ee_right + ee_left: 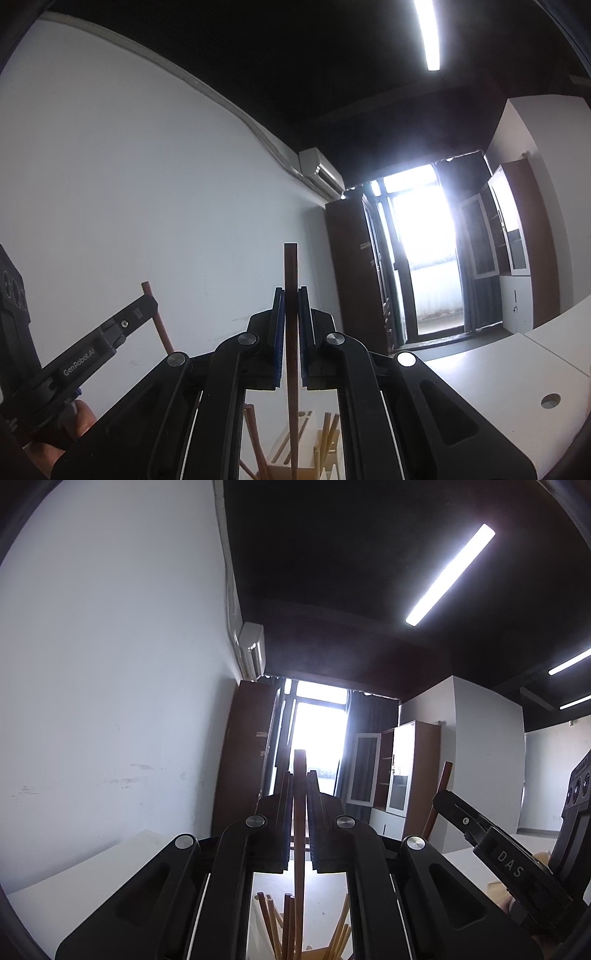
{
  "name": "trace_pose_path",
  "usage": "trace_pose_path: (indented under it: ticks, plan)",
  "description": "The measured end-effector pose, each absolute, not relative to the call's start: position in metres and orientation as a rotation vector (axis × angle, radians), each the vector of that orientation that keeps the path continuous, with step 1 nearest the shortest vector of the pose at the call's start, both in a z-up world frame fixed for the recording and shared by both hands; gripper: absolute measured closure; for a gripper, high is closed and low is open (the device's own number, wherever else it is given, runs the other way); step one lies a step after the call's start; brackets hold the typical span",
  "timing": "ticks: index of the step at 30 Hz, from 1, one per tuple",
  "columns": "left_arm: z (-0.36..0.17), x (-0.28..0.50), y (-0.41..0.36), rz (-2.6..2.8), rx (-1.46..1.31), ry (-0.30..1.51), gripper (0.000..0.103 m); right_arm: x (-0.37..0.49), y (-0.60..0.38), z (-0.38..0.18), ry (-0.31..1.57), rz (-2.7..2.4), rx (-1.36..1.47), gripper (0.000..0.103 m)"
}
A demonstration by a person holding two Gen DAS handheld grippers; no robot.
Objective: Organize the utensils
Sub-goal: 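Lower both dark chopsticks into the cream holder with both tools, then open both tools and withdraw them from the holder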
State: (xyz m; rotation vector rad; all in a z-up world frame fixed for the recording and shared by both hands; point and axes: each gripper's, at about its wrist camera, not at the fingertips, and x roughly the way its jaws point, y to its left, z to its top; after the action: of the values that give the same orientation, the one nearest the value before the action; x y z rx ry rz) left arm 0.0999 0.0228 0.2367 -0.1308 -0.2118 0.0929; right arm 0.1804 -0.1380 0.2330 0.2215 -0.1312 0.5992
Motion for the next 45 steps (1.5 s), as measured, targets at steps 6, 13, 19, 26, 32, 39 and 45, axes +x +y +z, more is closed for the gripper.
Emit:
trace_pose_path:
  ticks: [6, 13, 19, 26, 32, 39, 45]
  plan:
    - [0.224, 0.119, 0.019, 0.1, -0.095, -0.134, 0.096, 0.201, -0.126, 0.218, -0.056, 0.586, 0.182, 0.095]
    - [0.212, 0.139, 0.023, 0.088, -0.087, -0.023, 0.096, 0.205, -0.117, 0.204, 0.01, 0.578, 0.125, 0.095]
    - [0.205, 0.147, 0.022, 0.085, -0.061, 0.024, 0.096, 0.206, -0.114, 0.197, 0.055, 0.57, 0.083, 0.095]
    - [0.196, 0.155, 0.024, 0.075, -0.044, 0.07, 0.096, 0.206, -0.116, 0.192, 0.086, 0.552, 0.059, 0.095]
    - [0.187, 0.161, 0.025, 0.08, -0.021, 0.107, 0.096, 0.205, -0.112, 0.186, 0.12, 0.548, 0.032, 0.094]
    - [0.185, 0.163, 0.03, 0.076, -0.022, 0.131, 0.096, 0.205, -0.109, 0.179, 0.156, 0.548, 0.01, 0.094]
    - [0.18, 0.163, 0.032, 0.062, -0.029, 0.161, 0.096, 0.205, -0.113, 0.174, 0.173, 0.539, 0.007, 0.093]
